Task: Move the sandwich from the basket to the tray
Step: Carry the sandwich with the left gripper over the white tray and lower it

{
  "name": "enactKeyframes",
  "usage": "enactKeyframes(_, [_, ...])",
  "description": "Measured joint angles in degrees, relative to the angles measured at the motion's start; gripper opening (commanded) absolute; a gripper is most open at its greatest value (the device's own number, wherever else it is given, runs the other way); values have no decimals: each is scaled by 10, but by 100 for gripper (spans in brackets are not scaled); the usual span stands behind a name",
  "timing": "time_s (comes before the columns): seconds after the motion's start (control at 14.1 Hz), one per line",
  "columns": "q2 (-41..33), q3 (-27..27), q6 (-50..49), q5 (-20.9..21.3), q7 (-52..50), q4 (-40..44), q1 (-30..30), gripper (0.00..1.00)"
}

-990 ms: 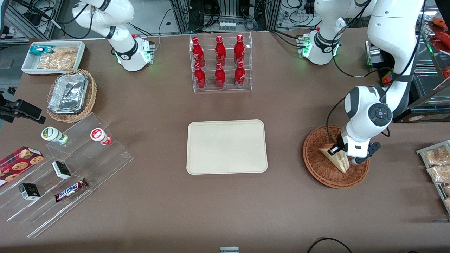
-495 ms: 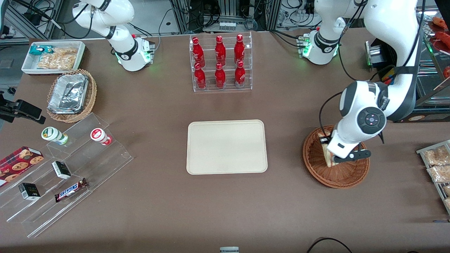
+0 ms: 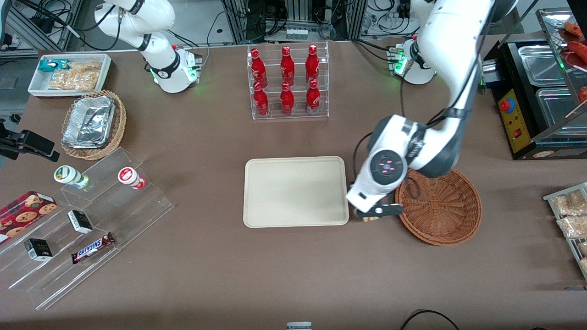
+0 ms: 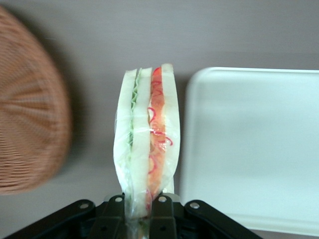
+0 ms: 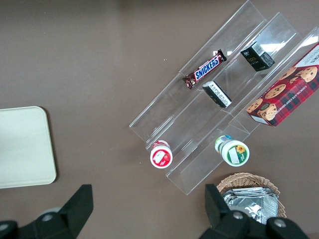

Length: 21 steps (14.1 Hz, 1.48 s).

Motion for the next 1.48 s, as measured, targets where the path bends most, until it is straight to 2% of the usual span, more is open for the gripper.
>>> enactKeyframes(0.49, [70,-25,142,-1,-144,30,-100,7])
enactKeyframes(0.71, [76,-25,149,-1,-159,31,-127,7])
enactKeyframes(0.92, [81,-25,150,-1,-158,31,-129,7])
enactKeyframes(1.13, [91,-25,156,-1,-157,31,-139,13])
enactKeyframes(1.2, [94,-25,164,-1,-157,31,-141,18])
enactKeyframes(1.27, [98,-25,170,-1,-157,31,-142,34])
enactKeyframes(1.34, [100,-25,173,-1,-157,31,-142,65])
enactKeyframes(1.41, [101,-25,175,-1,-157,31,-142,100])
enactKeyframes(1.48, [101,-24,176,-1,-157,32,-142,100])
